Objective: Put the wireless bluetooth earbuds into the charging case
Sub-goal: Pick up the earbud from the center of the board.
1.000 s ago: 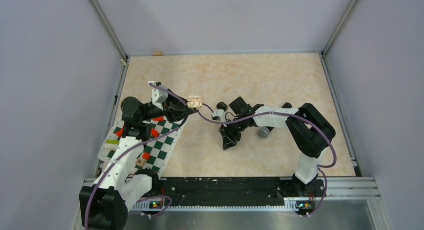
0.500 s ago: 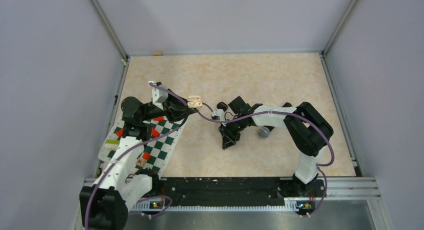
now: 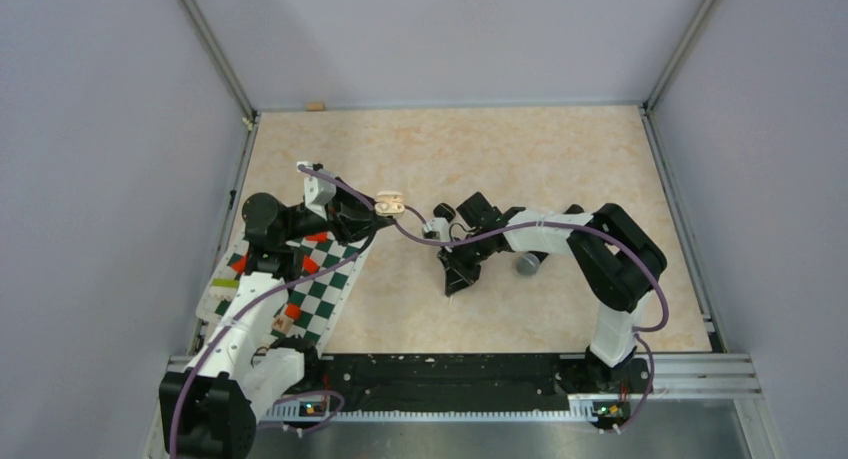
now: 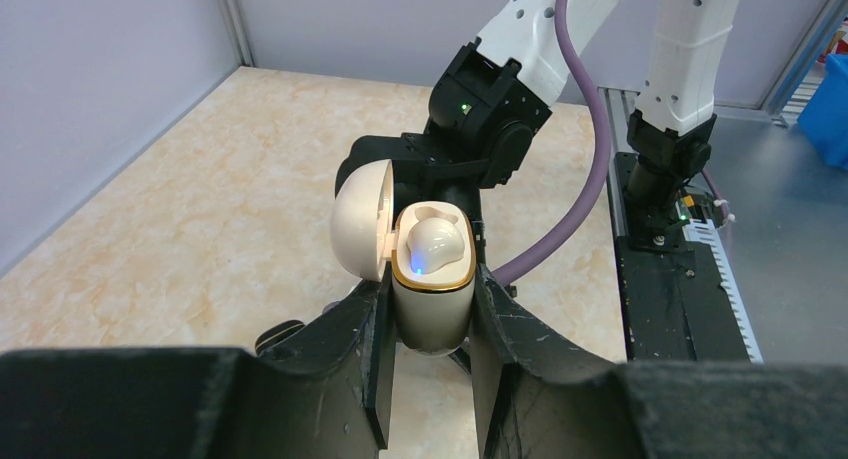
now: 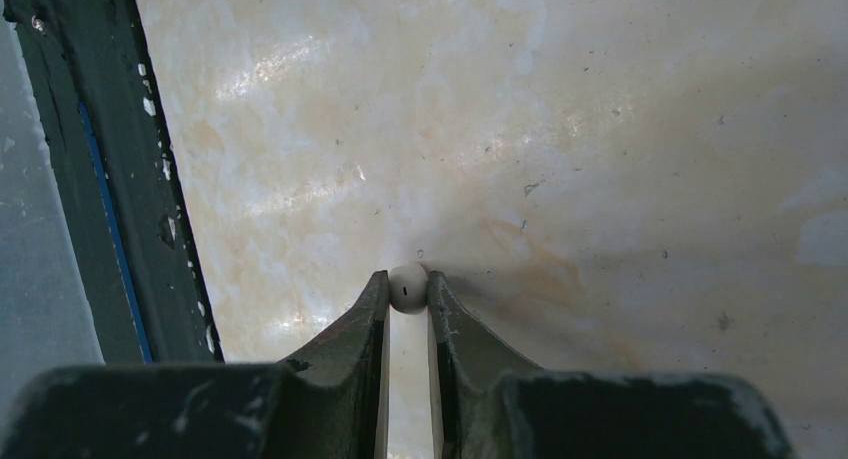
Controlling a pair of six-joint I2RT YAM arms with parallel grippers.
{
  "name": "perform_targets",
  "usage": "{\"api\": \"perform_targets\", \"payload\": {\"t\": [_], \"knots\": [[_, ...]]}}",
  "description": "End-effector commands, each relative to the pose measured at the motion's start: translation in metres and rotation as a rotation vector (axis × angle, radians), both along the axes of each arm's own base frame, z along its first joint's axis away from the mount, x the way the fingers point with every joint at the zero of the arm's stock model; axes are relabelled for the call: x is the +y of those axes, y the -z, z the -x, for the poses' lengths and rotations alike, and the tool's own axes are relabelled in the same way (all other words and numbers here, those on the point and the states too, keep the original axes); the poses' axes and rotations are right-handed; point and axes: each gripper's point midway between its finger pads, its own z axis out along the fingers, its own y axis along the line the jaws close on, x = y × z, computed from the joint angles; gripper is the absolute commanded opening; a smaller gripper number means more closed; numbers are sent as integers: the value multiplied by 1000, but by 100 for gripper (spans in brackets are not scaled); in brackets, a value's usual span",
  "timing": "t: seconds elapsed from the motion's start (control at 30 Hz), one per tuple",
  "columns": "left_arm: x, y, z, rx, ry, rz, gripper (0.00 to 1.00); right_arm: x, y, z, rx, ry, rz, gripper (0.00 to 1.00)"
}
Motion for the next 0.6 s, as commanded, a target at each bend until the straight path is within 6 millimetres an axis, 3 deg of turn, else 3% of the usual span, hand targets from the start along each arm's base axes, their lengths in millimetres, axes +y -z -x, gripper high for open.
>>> {"api": "perform_targets", "payload": {"t": [0.0, 0.13, 0.3, 0.57], "knots": [[2, -12, 2, -58, -6, 10, 11, -2, -6, -4, -52, -13, -10, 7], [2, -11, 1, -52, -7, 10, 11, 1, -30, -8, -95, -15, -62, 6], [1, -8, -1, -42, -10, 10, 11, -1, -75, -22, -228, 16, -146, 6], [-1, -5, -5, -16, -15, 15, 12, -26, -150, -54, -578, 150, -223, 5]]}}
